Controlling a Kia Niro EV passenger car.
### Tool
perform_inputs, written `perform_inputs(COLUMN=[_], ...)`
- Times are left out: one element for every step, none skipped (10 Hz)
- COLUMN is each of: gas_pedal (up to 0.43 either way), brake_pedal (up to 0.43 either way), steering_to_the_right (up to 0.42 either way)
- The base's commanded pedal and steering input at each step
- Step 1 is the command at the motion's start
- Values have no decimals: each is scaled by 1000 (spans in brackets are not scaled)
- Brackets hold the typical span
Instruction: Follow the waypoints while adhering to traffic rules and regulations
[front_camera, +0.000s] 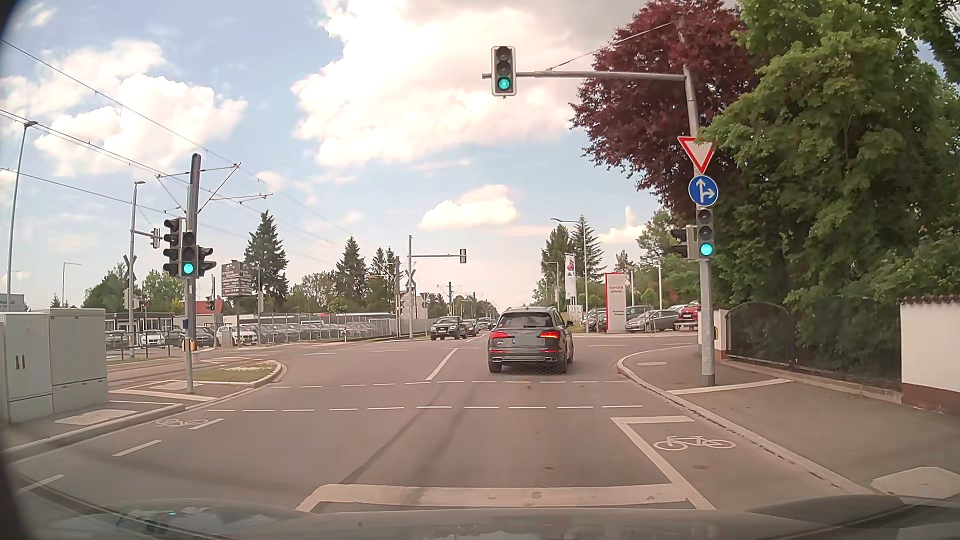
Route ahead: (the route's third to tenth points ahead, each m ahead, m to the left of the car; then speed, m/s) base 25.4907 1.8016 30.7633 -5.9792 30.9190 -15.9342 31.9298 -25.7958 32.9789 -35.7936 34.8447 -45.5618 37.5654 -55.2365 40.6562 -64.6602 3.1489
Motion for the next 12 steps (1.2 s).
perform_inputs(gas_pedal=[177, 177, 189, 189, 189, 177, 157, 150, 150, 138, 138, 138], brake_pedal=[24, 18, 24, 24, 18, 24, 24, 24, 24, 18, 24, 24], steering_to_the_right=[-12, -12, -12, -12, -14, -13, -13, -13, -12, -12, -12, -11])
